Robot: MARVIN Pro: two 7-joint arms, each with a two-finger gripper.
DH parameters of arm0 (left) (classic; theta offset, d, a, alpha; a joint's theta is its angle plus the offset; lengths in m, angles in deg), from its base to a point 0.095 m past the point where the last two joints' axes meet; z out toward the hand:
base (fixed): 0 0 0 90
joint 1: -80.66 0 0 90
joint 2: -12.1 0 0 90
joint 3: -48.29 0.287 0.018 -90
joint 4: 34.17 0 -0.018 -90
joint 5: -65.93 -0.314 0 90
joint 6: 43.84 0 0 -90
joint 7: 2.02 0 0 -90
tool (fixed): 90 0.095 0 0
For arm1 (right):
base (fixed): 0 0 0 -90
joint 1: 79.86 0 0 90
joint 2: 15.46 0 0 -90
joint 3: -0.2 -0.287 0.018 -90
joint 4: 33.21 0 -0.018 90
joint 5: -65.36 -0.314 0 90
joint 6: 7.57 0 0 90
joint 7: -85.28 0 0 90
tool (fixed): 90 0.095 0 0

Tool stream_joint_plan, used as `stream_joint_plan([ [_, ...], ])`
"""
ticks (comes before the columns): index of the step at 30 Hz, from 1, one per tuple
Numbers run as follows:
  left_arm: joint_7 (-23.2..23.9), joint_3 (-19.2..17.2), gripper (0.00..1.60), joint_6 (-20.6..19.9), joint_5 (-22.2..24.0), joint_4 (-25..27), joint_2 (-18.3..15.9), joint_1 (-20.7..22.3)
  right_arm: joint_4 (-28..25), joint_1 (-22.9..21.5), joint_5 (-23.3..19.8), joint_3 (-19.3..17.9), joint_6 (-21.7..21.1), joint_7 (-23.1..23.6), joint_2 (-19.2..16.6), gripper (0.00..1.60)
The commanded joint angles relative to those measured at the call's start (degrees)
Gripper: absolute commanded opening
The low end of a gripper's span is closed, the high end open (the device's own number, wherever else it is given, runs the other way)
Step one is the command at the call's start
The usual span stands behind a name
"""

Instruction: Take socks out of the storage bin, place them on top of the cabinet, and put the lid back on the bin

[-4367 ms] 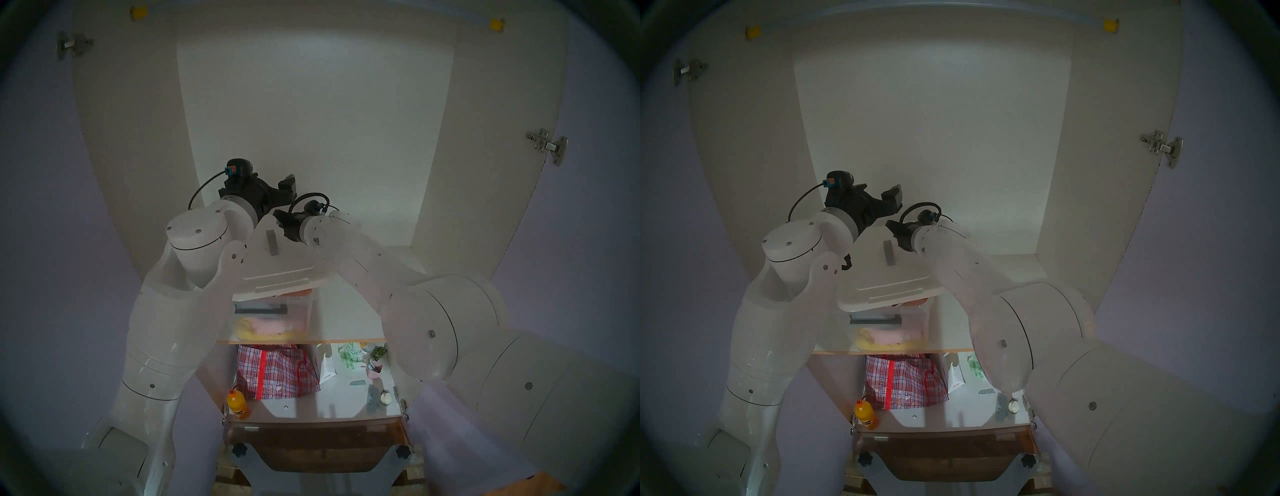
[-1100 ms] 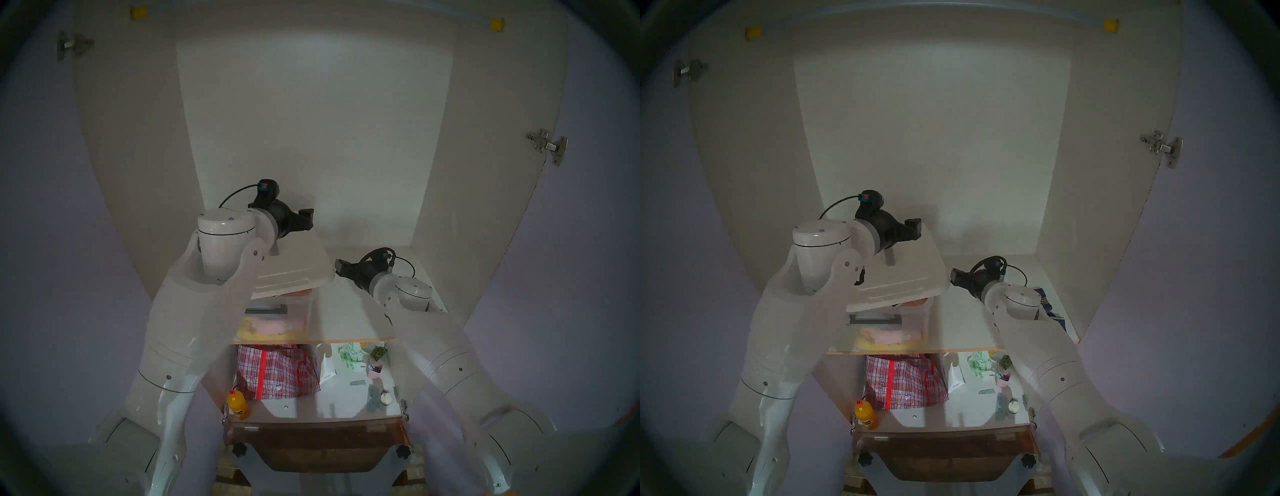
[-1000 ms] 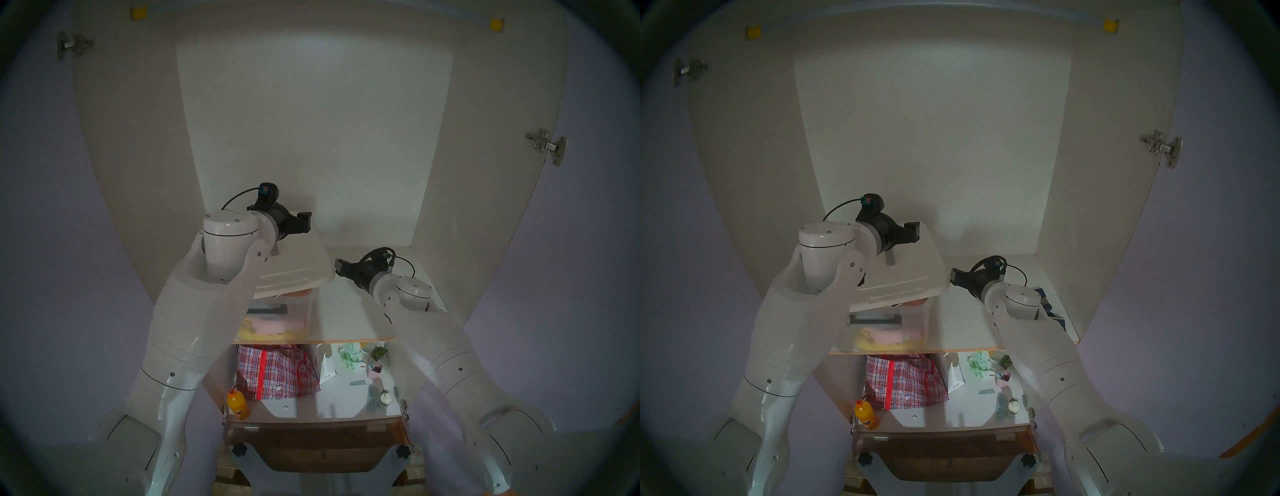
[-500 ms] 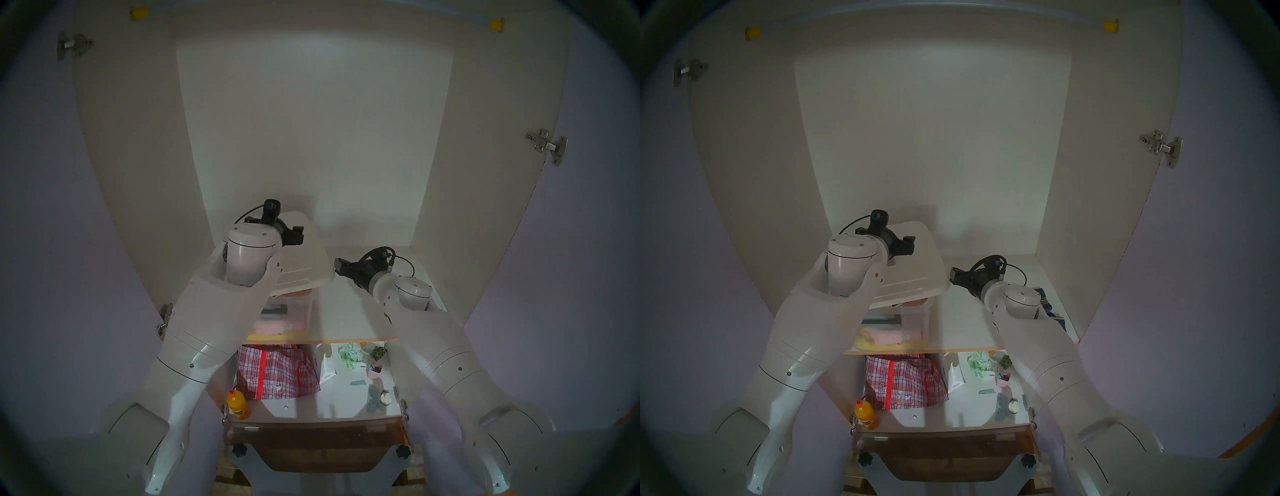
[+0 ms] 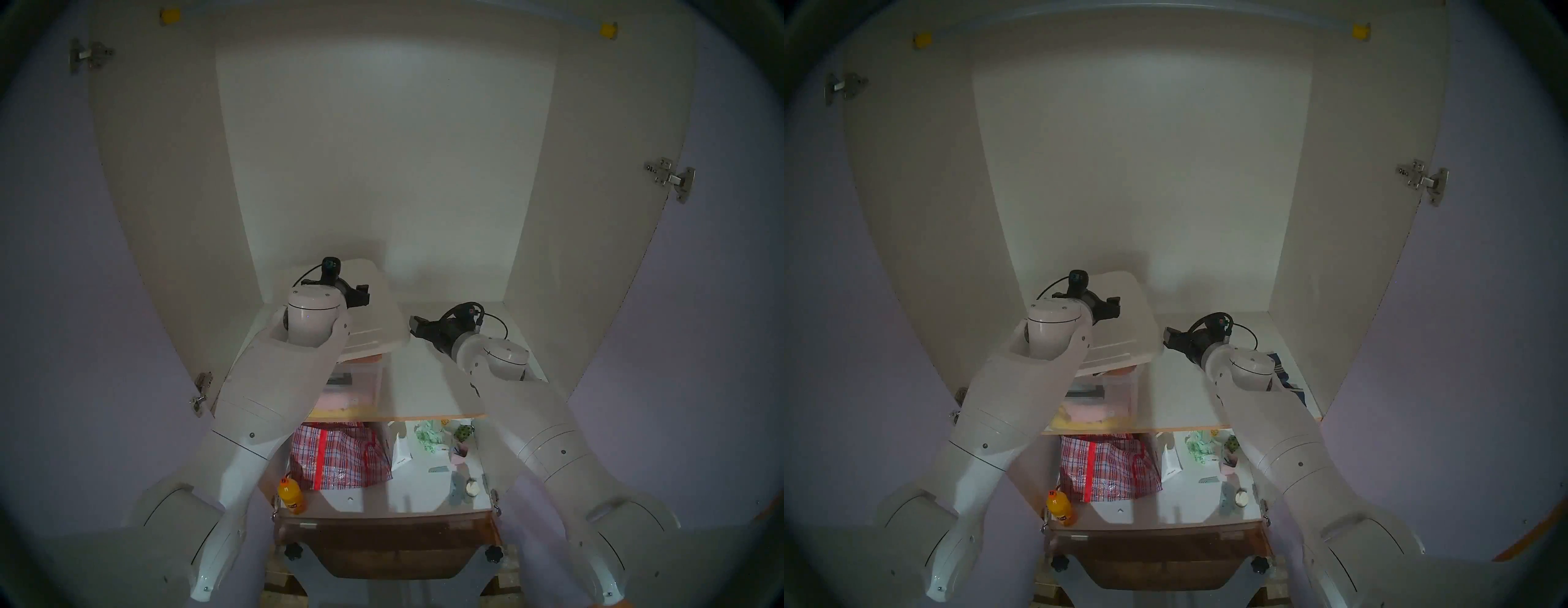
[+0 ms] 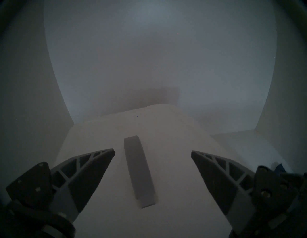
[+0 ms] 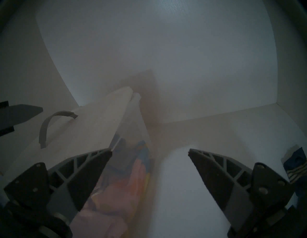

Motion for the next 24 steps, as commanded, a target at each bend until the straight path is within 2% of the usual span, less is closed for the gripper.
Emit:
stream_joint_plan([
  [1,0.59,2.28,1.60,1.66,-2.59,-3.20,-0.63,4.00,-1.52,-1.38,0.04,-0.24,1.12,0.37,0.40,1.60],
  [6,-0.37,4.02,1.60,4.54,-2.97,-7.12,-0.60,5.25,-1.50,-1.39,0.04,-0.25,1.03,0.36,0.41,1.60],
  [17,0.19,3.67,1.60,5.94,-2.38,-10.49,0.19,6.62,-1.51,-1.38,0.05,-0.26,1.04,0.37,0.42,1.60],
  [23,4.16,4.16,1.60,2.66,-0.92,-11.25,-1.46,6.81,-1.52,-1.37,0.07,-0.27,1.14,0.40,0.42,1.60],
  [24,5.14,4.44,1.30,2.45,-0.65,-11.19,-1.93,6.65,-1.52,-1.36,0.08,-0.27,1.14,0.40,0.42,1.60],
])
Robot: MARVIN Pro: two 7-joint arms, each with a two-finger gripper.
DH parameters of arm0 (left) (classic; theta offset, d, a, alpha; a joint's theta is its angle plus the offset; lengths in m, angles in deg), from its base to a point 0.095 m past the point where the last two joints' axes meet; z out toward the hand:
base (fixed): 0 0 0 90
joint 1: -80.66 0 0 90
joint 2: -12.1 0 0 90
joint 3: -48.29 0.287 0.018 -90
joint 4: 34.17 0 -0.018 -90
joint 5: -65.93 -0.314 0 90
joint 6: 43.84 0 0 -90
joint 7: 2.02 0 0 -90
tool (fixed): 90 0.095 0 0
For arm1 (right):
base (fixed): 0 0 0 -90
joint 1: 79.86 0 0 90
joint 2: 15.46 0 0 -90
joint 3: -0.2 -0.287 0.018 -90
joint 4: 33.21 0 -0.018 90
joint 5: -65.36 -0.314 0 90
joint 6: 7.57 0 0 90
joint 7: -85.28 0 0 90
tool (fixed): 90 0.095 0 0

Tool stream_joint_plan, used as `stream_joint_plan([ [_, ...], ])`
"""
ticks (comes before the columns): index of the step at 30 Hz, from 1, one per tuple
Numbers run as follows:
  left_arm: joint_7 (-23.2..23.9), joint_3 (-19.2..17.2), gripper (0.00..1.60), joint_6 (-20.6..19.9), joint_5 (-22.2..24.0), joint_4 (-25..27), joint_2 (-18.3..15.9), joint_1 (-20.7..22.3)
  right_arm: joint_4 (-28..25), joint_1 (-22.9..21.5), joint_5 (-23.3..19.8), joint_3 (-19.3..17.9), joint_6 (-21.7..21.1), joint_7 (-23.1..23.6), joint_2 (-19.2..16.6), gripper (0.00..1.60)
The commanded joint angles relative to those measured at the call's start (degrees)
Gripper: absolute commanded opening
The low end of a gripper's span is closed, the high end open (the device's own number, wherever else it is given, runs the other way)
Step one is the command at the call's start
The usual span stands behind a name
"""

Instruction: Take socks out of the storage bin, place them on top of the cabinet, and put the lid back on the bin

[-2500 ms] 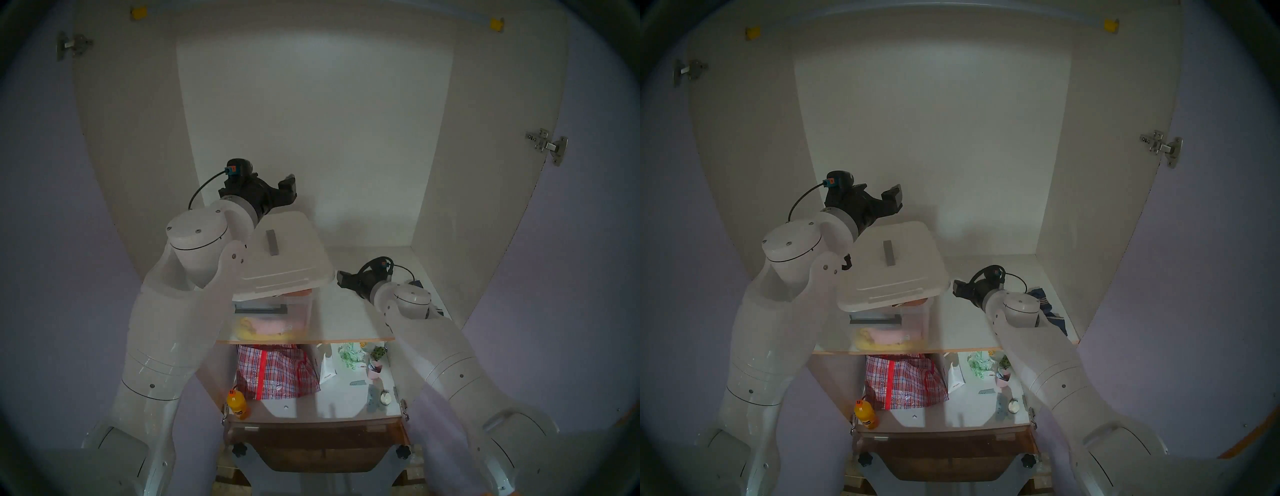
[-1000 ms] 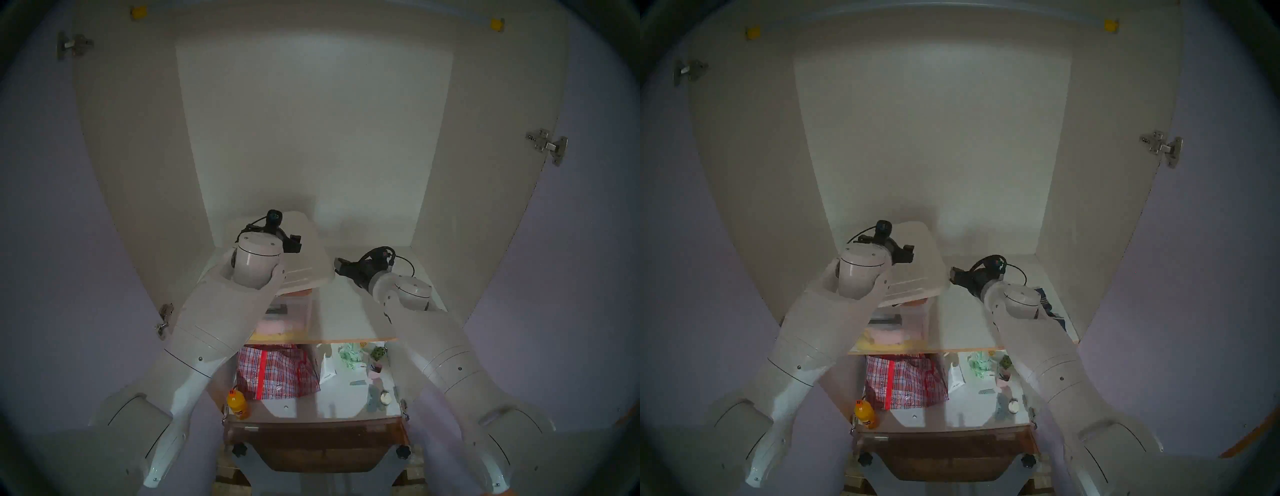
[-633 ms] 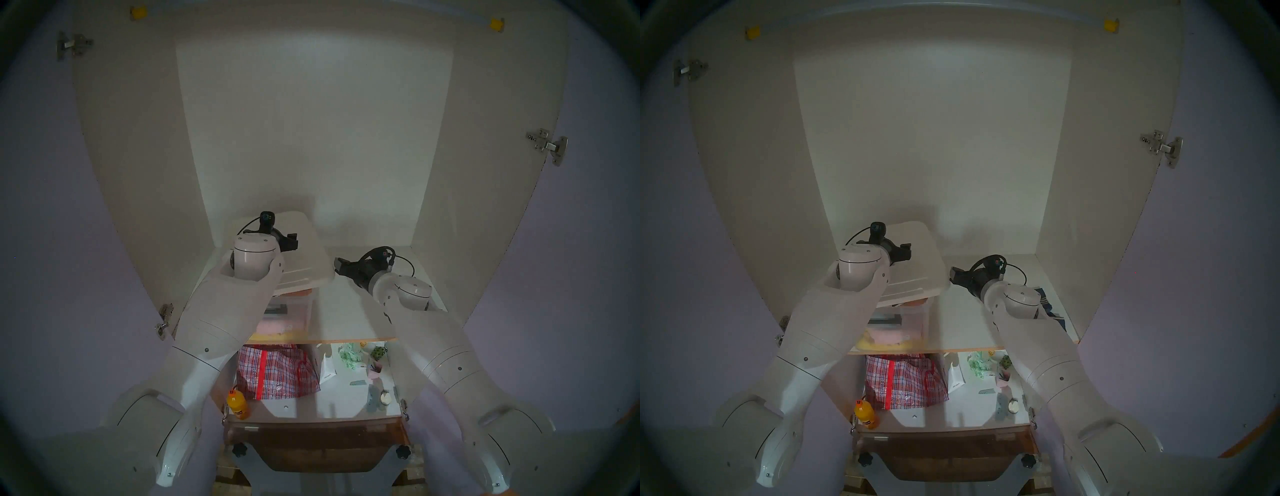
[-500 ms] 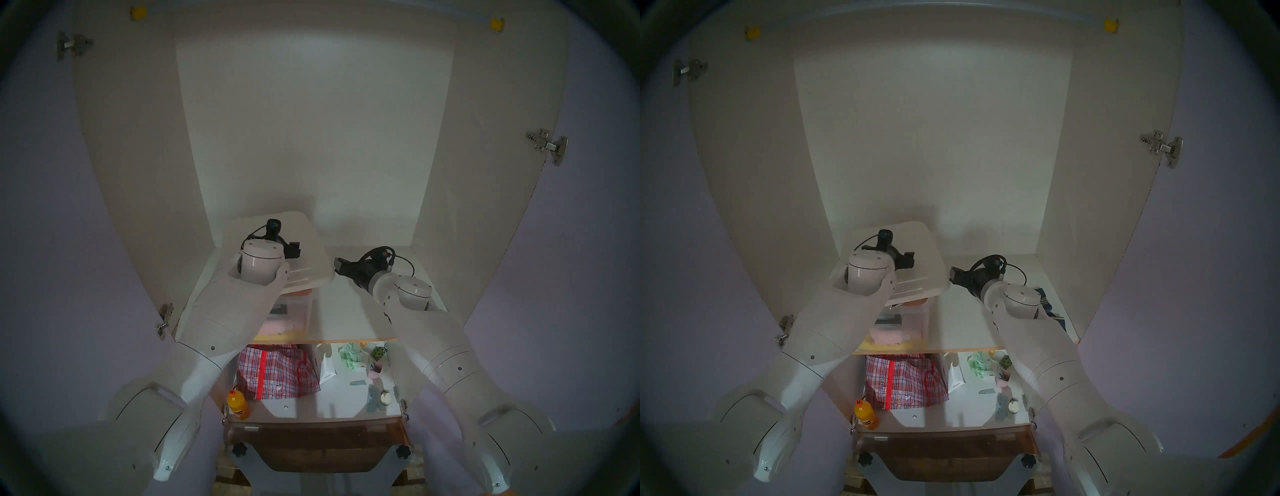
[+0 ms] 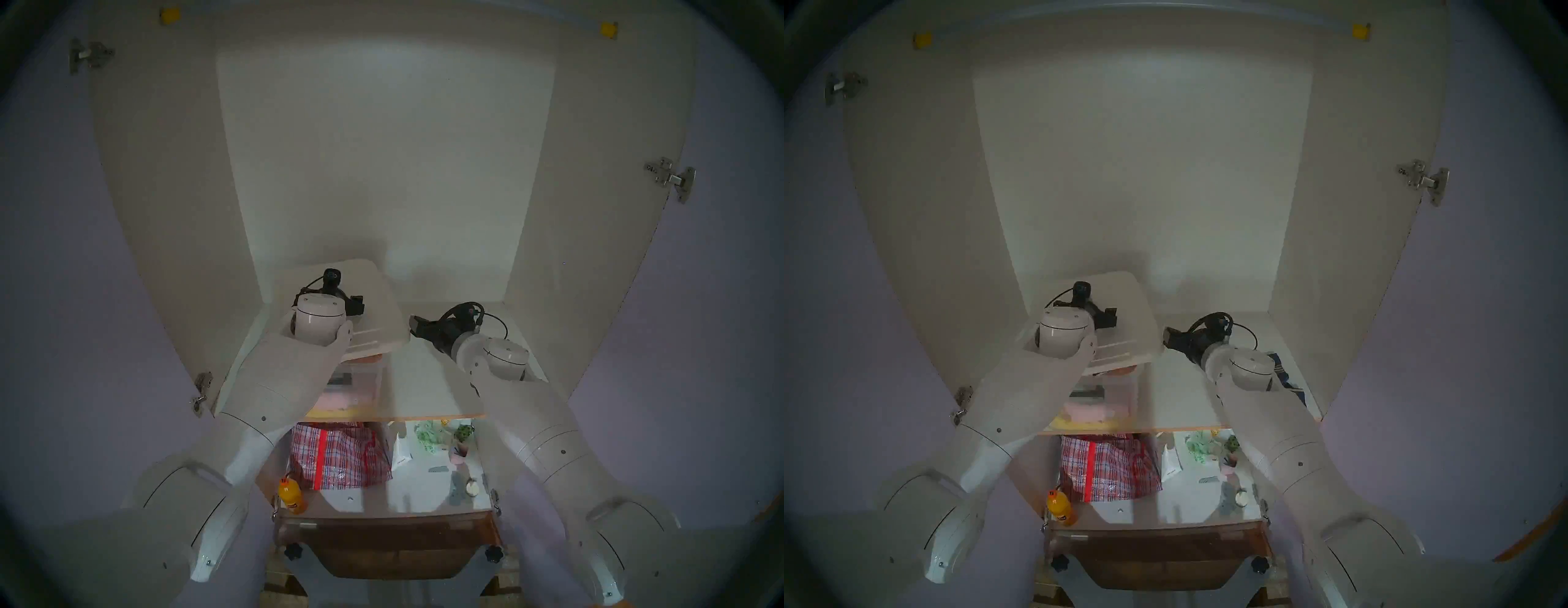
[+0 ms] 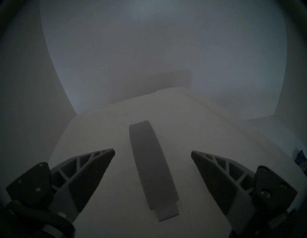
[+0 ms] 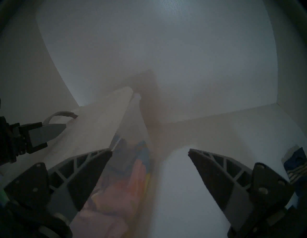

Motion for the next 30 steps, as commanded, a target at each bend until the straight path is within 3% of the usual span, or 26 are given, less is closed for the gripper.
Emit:
stream_joint_plan([
  [1,4.92,0.11,0.93,-1.14,1.47,0.88,-1.47,1.80,-1.52,-1.36,0.06,-0.25,1.12,0.36,0.37,1.60],
  [3,6.37,0.48,0.47,-1.39,1.36,0.89,-2.21,1.64,-1.52,-1.36,0.07,-0.25,1.14,0.36,0.37,1.60],
  [4,7.24,0.45,0.07,-0.95,1.56,0.93,-2.53,1.46,-1.52,-1.36,0.07,-0.25,1.14,0.37,0.37,1.60],
  [7,8.69,0.81,0.00,-1.63,1.82,1.34,-3.40,1.34,-1.52,-1.36,0.07,-0.26,1.14,0.37,0.38,1.60],
  [18,13.81,2.78,0.00,-3.38,2.77,5.33,-8.79,0.11,-1.52,-1.35,0.09,-0.27,1.14,0.38,0.38,1.60],
  [20,12.77,2.65,0.00,-3.95,3.06,5.53,-8.74,0.10,-1.52,-1.35,0.09,-0.27,1.15,0.38,0.39,1.60],
  [28,21.43,6.31,0.00,-4.37,3.34,7.01,-13.99,1.04,-1.52,-1.35,0.10,-0.29,1.12,0.38,0.40,1.60],
  [30,21.48,6.61,0.00,-4.81,3.38,7.00,-14.12,1.20,-1.52,-1.35,0.11,-0.29,1.12,0.39,0.40,1.60],
])
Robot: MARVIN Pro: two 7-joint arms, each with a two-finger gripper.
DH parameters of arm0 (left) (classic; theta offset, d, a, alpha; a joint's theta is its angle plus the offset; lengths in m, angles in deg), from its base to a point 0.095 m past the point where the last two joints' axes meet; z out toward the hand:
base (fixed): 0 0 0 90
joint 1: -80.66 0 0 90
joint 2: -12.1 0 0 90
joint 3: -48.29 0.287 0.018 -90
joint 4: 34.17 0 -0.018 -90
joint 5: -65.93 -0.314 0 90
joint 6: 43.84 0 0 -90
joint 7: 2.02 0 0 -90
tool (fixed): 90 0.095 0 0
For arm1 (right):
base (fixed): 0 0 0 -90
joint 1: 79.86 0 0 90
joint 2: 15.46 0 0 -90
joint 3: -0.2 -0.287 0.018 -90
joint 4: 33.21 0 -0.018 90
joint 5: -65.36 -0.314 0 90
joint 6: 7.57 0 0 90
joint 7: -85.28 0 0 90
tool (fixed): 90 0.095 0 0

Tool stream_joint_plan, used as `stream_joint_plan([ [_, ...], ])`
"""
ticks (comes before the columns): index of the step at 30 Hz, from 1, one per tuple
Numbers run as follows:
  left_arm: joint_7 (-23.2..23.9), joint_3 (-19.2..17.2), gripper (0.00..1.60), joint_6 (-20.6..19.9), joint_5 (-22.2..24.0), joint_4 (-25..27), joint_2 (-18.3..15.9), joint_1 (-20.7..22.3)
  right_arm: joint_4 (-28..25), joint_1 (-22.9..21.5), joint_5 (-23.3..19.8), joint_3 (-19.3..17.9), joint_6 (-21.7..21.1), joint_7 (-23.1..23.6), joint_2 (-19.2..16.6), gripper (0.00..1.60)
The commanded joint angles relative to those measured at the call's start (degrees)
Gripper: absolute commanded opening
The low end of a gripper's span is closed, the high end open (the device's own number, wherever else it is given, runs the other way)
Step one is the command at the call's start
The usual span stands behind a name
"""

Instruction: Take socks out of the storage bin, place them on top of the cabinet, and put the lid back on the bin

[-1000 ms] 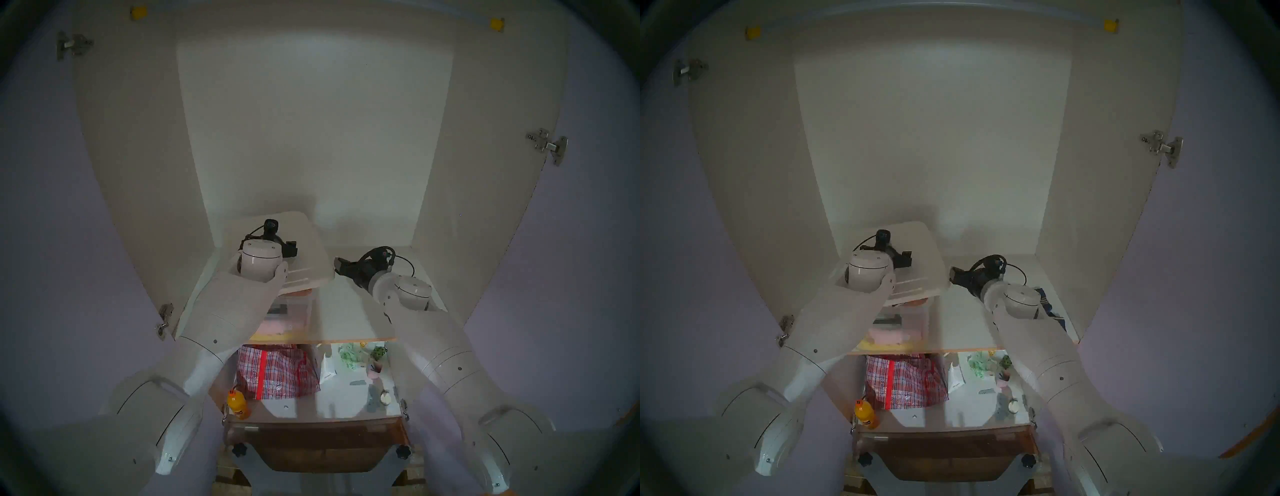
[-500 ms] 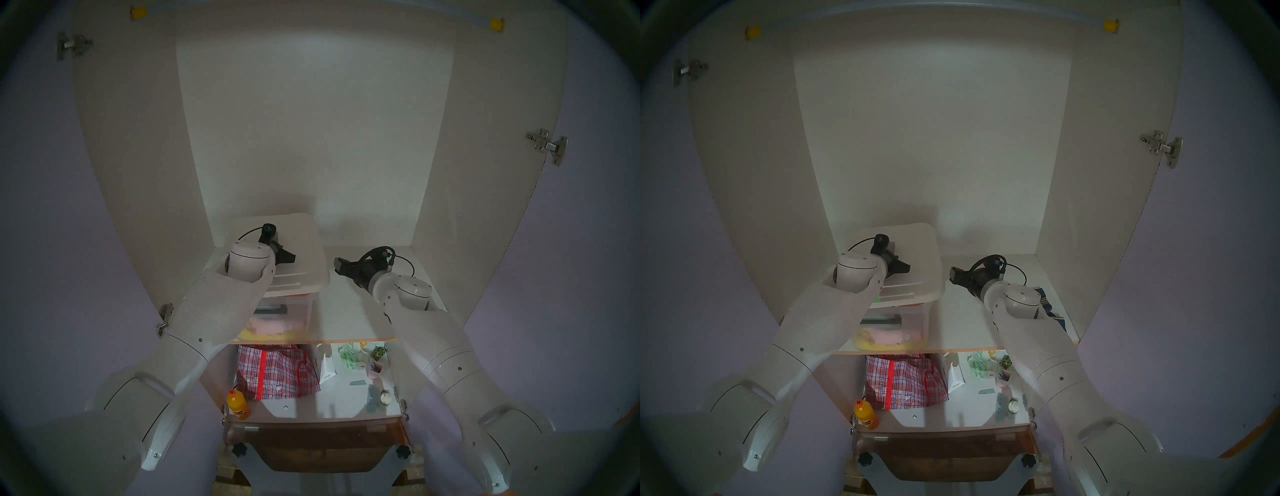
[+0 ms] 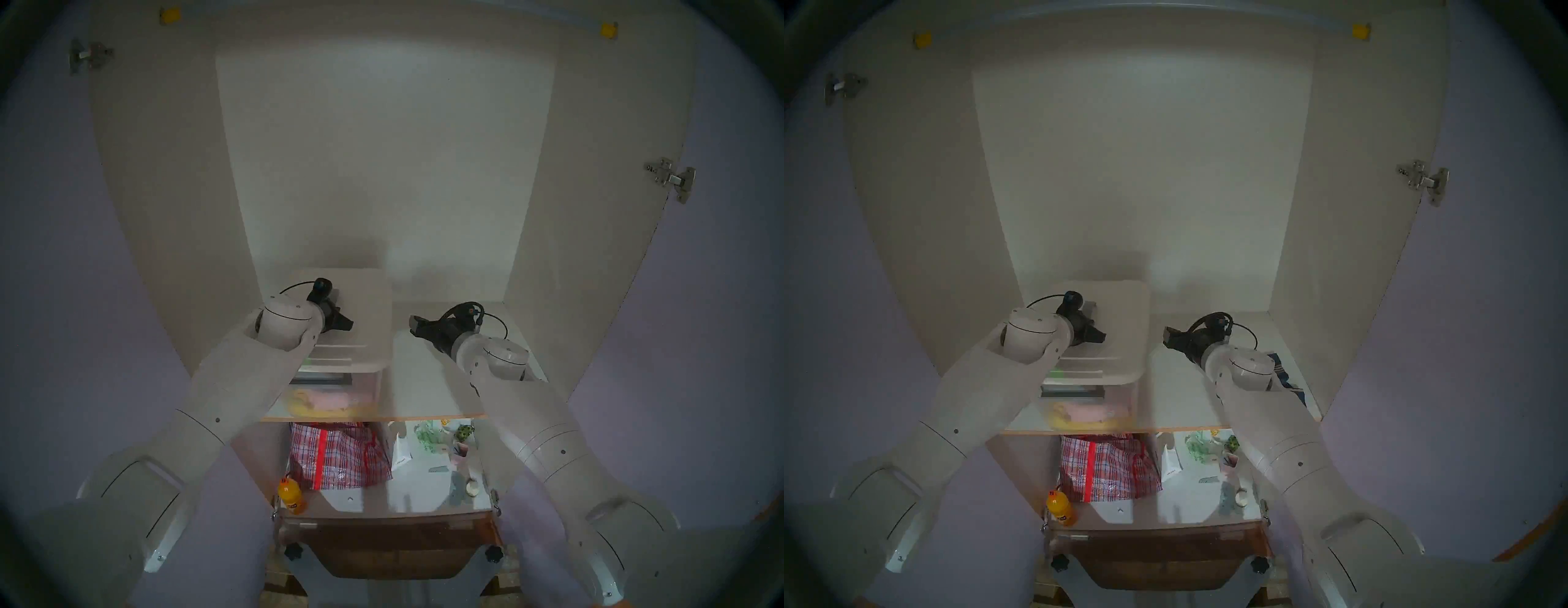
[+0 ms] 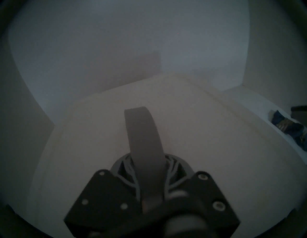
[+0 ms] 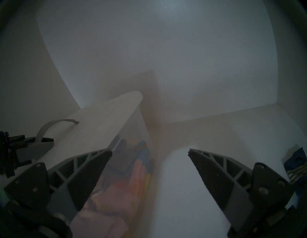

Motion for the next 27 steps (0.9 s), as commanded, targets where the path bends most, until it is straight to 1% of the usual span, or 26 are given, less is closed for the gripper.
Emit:
stream_joint_plan([
  [1,1.36,-0.01,0.03,-1.24,0.78,1.54,0.44,1.43,-1.51,-1.36,0.08,-0.24,1.10,0.34,0.34,1.60],
  [2,0.75,-0.10,0.08,-1.03,0.65,1.57,0.66,1.28,-1.51,-1.35,0.08,-0.25,1.11,0.34,0.34,1.60],
  [3,-0.29,-0.36,0.10,-1.03,0.58,1.40,1.14,1.15,-1.51,-1.35,0.08,-0.25,1.11,0.34,0.35,1.60],
  [4,-0.52,-0.66,0.05,-0.66,0.78,1.20,1.42,1.00,-1.51,-1.35,0.09,-0.25,1.11,0.35,0.35,1.60],
  [7,-0.88,-0.82,0.03,-0.66,0.86,0.95,1.69,1.25,-1.51,-1.35,0.09,-0.25,1.12,0.35,0.35,1.60],
  [8,-0.66,-0.81,0.22,-0.35,0.96,1.11,1.55,1.31,-1.51,-1.35,0.09,-0.25,1.10,0.35,0.35,1.60],
  [9,-0.66,-0.89,0.22,-0.51,1.08,1.26,1.53,1.37,-1.51,-1.35,0.09,-0.25,1.10,0.34,0.35,1.60],
  [10,-0.17,-1.02,0.63,-0.51,1.48,1.37,1.39,1.45,-1.51,-1.36,0.08,-0.25,1.09,0.34,0.35,1.60],
  [11,0.00,-1.35,1.60,-0.22,1.91,1.78,1.33,1.31,-1.51,-1.36,0.08,-0.25,1.07,0.34,0.35,1.60],
  [12,0.53,-1.46,1.60,-1.51,2.42,2.71,1.01,1.39,-1.51,-1.36,0.08,-0.25,1.06,0.34,0.35,1.60],
  [13,0.53,-1.46,1.60,-1.51,2.42,2.71,1.01,1.39,-1.51,-1.36,0.08,-0.25,1.06,0.34,0.35,1.60],
  [14,1.19,-1.45,1.60,-3.37,2.95,4.15,0.46,1.38,-1.50,-1.37,0.07,-0.25,1.03,0.33,0.35,1.60],
  [16,0.74,-2.12,1.60,-5.78,3.75,6.78,-0.07,0.79,-1.49,-1.37,0.07,-0.26,1.00,0.32,0.35,1.60],
  [17,0.52,-2.62,1.60,-7.84,4.25,8.32,-0.30,0.56,-1.49,-1.37,0.07,-0.26,0.99,0.32,0.35,1.60],
  [18,1.09,-2.33,1.60,-9.59,4.00,10.19,-1.28,0.40,-1.50,-1.37,0.07,-0.26,1.02,0.33,0.35,1.60],
  [19,1.06,-3.60,1.60,-10.84,5.07,12.43,-1.50,-0.55,-1.49,-1.37,0.07,-0.26,1.00,0.33,0.35,1.60],
  [21,0.83,-4.35,1.60,-13.34,5.30,16.21,-2.61,-1.28,-1.49,-1.37,0.07,-0.26,1.00,0.33,0.35,1.60],
  [24,-0.87,-8.10,1.60,-15.29,6.02,22.00,-2.78,-3.68,-1.48,-1.38,0.06,-0.26,0.96,0.32,0.35,1.60],
  [25,-0.74,-9.34,1.60,-14.96,6.04,24.06,-3.19,-4.45,-1.47,-1.39,0.06,-0.26,0.93,0.31,0.36,1.60],
  [27,-1.49,-12.48,1.60,-14.76,6.71,27.41,-2.95,-6.45,-1.47,-1.39,0.06,-0.26,0.93,0.31,0.36,1.60],
])
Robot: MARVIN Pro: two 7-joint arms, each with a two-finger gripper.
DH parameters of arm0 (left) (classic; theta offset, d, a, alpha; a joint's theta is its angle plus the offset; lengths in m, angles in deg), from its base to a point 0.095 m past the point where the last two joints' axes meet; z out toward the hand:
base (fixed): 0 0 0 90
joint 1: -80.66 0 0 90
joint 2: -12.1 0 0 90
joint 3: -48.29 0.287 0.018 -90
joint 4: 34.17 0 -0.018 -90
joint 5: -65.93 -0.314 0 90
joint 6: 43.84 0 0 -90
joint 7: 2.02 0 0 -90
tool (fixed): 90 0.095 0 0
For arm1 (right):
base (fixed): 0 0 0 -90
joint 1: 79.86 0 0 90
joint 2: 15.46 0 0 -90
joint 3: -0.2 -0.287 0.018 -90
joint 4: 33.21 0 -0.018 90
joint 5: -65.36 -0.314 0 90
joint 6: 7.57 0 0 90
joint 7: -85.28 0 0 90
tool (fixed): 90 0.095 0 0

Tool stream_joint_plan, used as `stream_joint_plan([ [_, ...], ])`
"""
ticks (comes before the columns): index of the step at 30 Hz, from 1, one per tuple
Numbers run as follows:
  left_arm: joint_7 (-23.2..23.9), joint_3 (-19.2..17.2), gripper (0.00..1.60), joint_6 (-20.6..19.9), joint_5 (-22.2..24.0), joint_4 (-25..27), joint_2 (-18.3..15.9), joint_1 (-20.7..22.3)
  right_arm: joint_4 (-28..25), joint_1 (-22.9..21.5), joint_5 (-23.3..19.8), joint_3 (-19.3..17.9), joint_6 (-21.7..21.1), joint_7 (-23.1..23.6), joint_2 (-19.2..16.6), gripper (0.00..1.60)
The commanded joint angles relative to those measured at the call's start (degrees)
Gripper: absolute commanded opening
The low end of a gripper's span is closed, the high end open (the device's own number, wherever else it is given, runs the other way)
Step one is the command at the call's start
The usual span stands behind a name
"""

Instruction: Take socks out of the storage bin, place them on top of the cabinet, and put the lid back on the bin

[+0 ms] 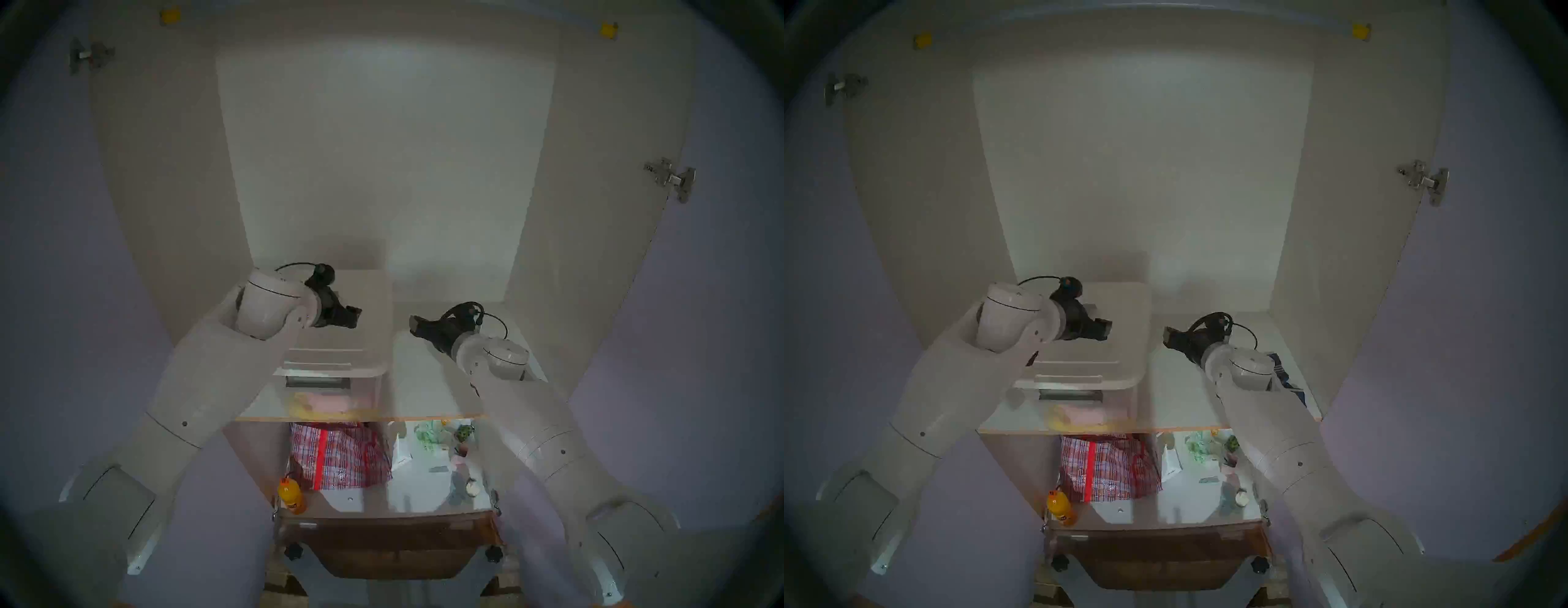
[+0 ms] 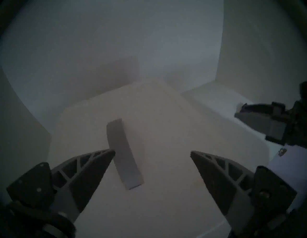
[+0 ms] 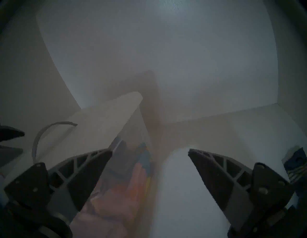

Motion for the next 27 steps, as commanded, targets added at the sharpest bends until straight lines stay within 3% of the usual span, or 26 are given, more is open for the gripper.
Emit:
stream_joint_plan([
  [1,-1.14,-5.32,1.60,1.68,1.49,5.26,-0.47,-1.10,-1.48,-1.38,0.06,-0.23,0.92,0.30,0.33,1.60],
  [4,-3.35,-8.29,1.60,3.07,0.36,8.16,-0.74,-3.06,-1.48,-1.39,0.06,-0.23,0.92,0.30,0.34,1.60],
  [7,-5.87,-8.40,1.60,4.89,-3.27,9.46,-3.24,-4.80,-1.47,-1.39,0.06,-0.23,0.91,0.30,0.34,1.60],
  [12,-8.55,-10.93,1.60,9.02,-4.70,11.71,-3.11,-8.78,-1.51,-1.35,0.09,-0.23,1.06,0.33,0.33,1.60],
  [18,-9.74,-11.42,1.60,11.63,-5.56,11.73,-3.72,-9.76,-1.50,-1.36,0.08,-0.24,1.01,0.32,0.34,1.60],
  [21,-12.82,-11.07,1.60,12.36,-7.07,12.05,-2.39,-10.09,-1.51,-1.36,0.09,-0.24,1.04,0.33,0.34,1.60],
  [27,-13.93,-11.36,1.60,12.93,-6.76,12.04,-1.78,-10.41,-1.52,-1.35,0.10,-0.24,1.08,0.34,0.34,1.60],
])
